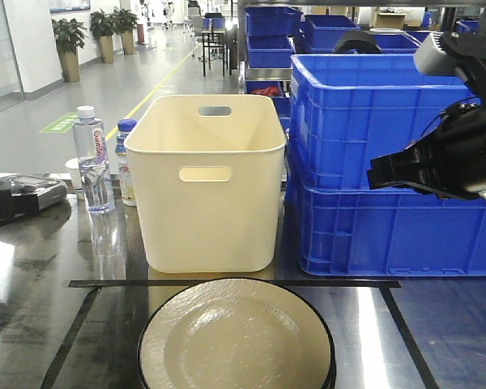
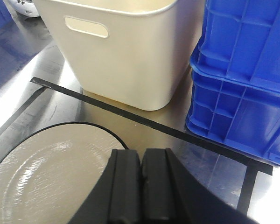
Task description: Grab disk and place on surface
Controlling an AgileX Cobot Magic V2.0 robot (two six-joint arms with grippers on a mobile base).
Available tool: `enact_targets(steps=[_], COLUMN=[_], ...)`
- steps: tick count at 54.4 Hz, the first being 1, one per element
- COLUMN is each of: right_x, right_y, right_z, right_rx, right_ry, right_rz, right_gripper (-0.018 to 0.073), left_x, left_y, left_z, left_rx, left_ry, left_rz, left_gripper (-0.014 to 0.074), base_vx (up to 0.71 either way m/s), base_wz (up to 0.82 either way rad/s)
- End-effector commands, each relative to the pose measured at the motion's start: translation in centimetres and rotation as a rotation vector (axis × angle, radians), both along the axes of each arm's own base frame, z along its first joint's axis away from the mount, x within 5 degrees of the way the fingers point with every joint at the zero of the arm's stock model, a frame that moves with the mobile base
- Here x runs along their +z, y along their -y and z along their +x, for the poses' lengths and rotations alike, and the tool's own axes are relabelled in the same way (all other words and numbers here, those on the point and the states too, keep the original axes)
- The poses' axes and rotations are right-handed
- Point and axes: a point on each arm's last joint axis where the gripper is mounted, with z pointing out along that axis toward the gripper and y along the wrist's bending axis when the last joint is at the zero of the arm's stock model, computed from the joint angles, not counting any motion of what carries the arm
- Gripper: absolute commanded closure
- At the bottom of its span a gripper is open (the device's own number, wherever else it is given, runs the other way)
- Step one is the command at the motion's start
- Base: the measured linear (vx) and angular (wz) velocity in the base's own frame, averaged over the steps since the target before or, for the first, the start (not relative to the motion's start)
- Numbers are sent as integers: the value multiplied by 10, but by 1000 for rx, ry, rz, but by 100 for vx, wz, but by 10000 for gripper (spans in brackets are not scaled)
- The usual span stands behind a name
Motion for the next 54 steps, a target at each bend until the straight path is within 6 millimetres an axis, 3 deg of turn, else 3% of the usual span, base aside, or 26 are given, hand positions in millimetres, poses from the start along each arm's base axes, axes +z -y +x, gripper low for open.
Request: enact_targets(steps=[1, 36, 43, 54], right_x=[25, 25, 25, 25], right_y=[4, 4, 4, 4], right_z=[-9, -9, -9, -9], right_rx=[-22, -22, -22, -22], right_ry=[129, 129, 129, 129], right_rz=[42, 42, 41, 42], right_gripper=[532, 531, 531, 531], left_x=[19, 15, -1, -57], left_y=[-2, -4, -5, -8], left_z=[-5, -6, -17, -51], left_rx=[31, 65, 147, 229], left_ry=[89, 111, 160, 328], left_rz=[-39, -9, 43, 58], left_gripper=[605, 606, 606, 606], base_vx=[0, 0, 0, 0], base_wz=[0, 0, 0, 0])
